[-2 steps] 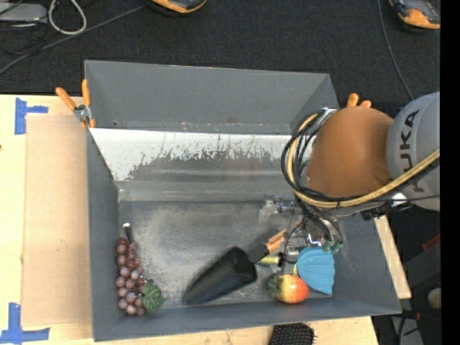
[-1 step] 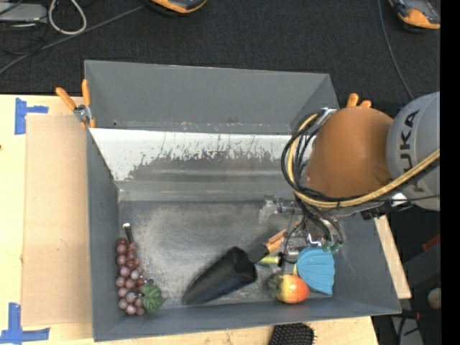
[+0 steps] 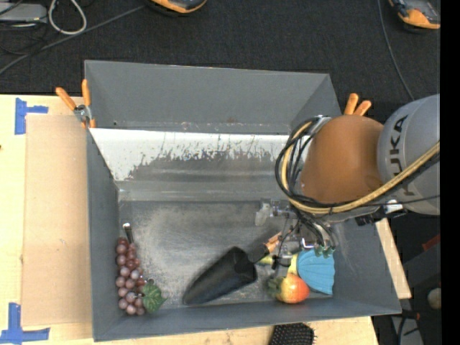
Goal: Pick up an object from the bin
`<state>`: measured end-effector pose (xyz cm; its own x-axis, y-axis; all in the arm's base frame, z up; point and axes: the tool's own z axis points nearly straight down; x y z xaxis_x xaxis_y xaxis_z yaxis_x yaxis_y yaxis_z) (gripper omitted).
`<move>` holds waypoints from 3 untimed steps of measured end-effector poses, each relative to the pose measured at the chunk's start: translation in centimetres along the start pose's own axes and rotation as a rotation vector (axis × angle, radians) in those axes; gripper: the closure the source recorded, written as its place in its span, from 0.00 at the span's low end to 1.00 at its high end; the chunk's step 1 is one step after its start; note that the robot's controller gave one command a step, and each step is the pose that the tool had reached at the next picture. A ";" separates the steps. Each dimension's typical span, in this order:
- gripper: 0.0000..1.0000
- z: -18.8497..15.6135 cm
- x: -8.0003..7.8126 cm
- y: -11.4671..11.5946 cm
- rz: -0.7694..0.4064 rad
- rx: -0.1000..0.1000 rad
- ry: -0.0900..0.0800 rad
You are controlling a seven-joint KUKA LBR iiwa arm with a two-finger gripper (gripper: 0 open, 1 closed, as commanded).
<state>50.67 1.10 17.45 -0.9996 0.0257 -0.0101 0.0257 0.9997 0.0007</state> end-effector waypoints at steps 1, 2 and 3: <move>0.00 3.1 1.4 1.6 -0.107 0.000 0.009; 0.00 7.4 1.5 1.3 0.093 0.000 0.010; 1.00 10.4 2.9 1.0 -0.126 -0.002 0.001</move>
Offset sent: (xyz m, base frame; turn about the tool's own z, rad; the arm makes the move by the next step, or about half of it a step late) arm -0.0145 0.0109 -0.1045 0.2427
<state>47.86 2.17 7.05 -0.9949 -0.1003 -0.0096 -0.1003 0.9950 0.0016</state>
